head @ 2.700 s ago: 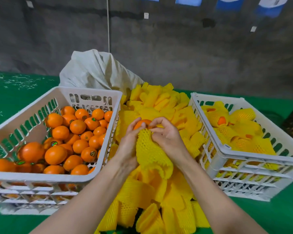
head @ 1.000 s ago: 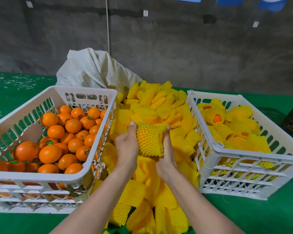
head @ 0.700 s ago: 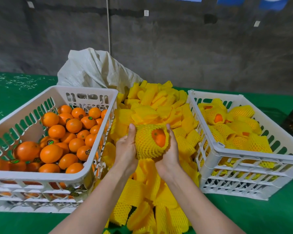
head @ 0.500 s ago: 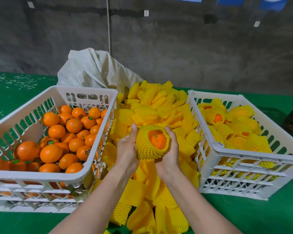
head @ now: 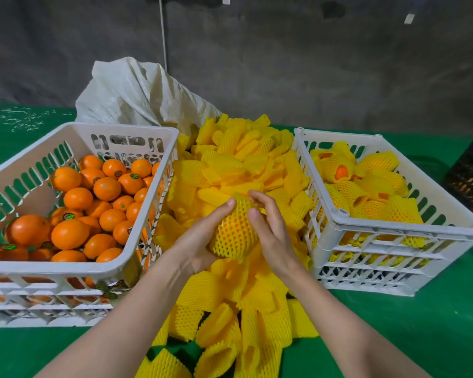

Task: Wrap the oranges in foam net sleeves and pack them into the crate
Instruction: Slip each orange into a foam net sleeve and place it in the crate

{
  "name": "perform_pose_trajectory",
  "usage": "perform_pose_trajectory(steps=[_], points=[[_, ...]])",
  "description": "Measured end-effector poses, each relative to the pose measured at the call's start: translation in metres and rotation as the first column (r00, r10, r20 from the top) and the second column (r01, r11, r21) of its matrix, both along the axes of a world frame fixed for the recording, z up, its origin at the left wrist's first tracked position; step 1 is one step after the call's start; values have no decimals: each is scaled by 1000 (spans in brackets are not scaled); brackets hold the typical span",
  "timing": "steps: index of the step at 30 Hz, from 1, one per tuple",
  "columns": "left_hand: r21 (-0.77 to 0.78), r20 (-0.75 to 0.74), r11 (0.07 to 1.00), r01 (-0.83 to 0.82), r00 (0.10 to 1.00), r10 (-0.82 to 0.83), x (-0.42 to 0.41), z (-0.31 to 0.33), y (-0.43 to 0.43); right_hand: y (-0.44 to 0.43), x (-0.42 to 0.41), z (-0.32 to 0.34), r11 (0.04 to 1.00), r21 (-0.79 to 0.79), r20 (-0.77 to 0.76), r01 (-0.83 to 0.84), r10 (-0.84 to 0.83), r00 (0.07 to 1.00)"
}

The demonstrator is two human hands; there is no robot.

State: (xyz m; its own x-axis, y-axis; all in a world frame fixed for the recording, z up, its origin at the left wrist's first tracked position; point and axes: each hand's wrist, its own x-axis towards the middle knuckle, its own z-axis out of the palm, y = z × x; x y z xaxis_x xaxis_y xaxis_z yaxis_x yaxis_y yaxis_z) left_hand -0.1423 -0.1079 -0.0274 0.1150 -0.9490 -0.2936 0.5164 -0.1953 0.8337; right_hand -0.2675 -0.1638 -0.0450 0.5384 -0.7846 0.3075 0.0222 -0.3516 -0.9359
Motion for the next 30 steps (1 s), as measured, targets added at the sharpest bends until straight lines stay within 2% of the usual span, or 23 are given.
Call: perform_pose_trajectory(steps=[3, 5, 9, 12, 16, 17, 18, 20, 22, 24, 25, 27, 30], points=[[-22, 113, 999, 49, 993, -46, -7, 2, 0, -5, -2, -3, 996, 81, -90, 30, -22, 996], [-18, 183, 999, 49, 982, -45, -13, 3, 0, -6, -6, -6, 986, 169, -53, 2, 7, 999], [-53, 290, 998, -38, 956, 52, -19, -2, -5, 1, -17, -5, 986, 165, 15, -5, 2, 1000], [-92, 330, 991, -97, 936, 123, -26, -5, -14, 5, -20, -5, 1000, 26, 0, 9, -9, 1000], [-63, 5, 993, -98, 995, 99, -48, 2, -36, -11, -34, 8, 984, -89, 30, 156, -154, 988], [-69, -5, 992, -110, 994, 109, -56, 4, -41, -18, -41, 15, 975, -120, 46, 188, -184, 982], [-92, 33, 988, -123, 991, 127, -64, 7, -46, -26, -48, 22, 963, -149, 69, 226, -218, 973], [-179, 226, 976, -123, 960, 163, -83, 9, -57, -45, -63, 36, 917, -206, 125, 343, -323, 938], [-273, 517, 961, -46, 836, 187, -99, 8, -68, -69, -83, 48, 826, -285, 138, 486, -467, 873], [-316, 782, 943, 109, 592, 194, -111, 4, -83, -94, -105, 58, 765, -311, 58, 564, -577, 814], [-317, 861, 928, 197, 469, 195, -116, 3, -91, -106, -116, 61, 756, -310, -20, 576, -611, 791], [-267, 939, 901, 341, 302, 164, -124, 1, -104, -127, -134, 59, 762, -299, -225, 574, -641, 734], [-186, 980, 884, 428, 147, 135, -131, 0, -116, -146, -147, 49, 796, -311, -485, 519, -603, 633]])
